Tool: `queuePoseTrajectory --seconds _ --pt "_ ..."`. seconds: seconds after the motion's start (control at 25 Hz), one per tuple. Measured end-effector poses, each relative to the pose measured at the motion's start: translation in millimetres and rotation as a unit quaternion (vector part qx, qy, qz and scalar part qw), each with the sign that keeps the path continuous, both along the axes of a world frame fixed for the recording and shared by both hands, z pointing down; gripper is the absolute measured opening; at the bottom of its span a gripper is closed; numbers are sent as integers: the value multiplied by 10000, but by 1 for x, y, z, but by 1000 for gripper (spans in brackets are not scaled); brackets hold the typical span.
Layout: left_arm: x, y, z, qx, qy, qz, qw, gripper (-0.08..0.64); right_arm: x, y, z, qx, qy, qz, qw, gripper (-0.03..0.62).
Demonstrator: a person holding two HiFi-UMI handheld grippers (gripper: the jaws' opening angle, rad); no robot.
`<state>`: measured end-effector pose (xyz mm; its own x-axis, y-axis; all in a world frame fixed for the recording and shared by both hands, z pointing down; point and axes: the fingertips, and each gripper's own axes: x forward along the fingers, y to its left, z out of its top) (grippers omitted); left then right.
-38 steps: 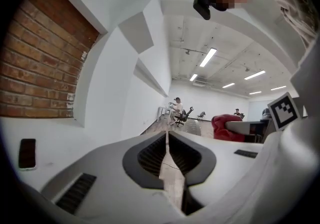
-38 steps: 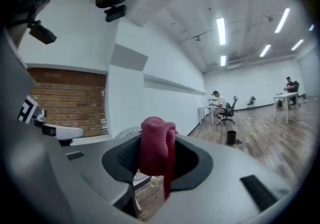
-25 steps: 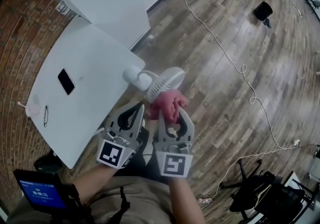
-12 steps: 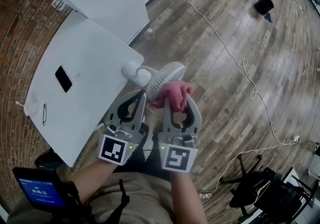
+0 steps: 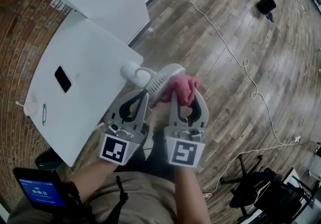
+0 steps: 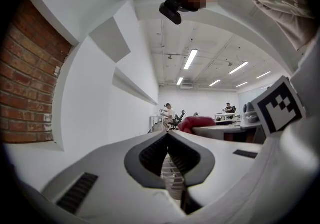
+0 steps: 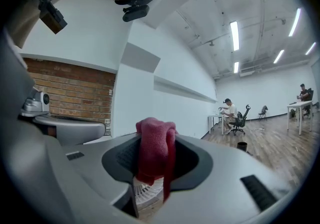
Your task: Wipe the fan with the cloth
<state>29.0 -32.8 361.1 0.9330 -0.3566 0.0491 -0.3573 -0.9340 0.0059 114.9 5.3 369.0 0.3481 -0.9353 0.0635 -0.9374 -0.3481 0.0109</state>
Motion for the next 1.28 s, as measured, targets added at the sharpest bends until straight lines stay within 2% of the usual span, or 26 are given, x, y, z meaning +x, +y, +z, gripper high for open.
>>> queuePoseTrajectory --seconds 0.72,0.92,1.28 --pt "0 -6 4 -99 -96 -47 9999 2 27 -4 7 -17 -59 208 9998 166" --pt "-3 -12 5 -114 -106 -138 9998 2 32 -1 14 -123 -94 302 9994 167" --pt "1 -7 3 -61 -45 -54 10000 2 40 1 26 -286 -169 365 9988 167"
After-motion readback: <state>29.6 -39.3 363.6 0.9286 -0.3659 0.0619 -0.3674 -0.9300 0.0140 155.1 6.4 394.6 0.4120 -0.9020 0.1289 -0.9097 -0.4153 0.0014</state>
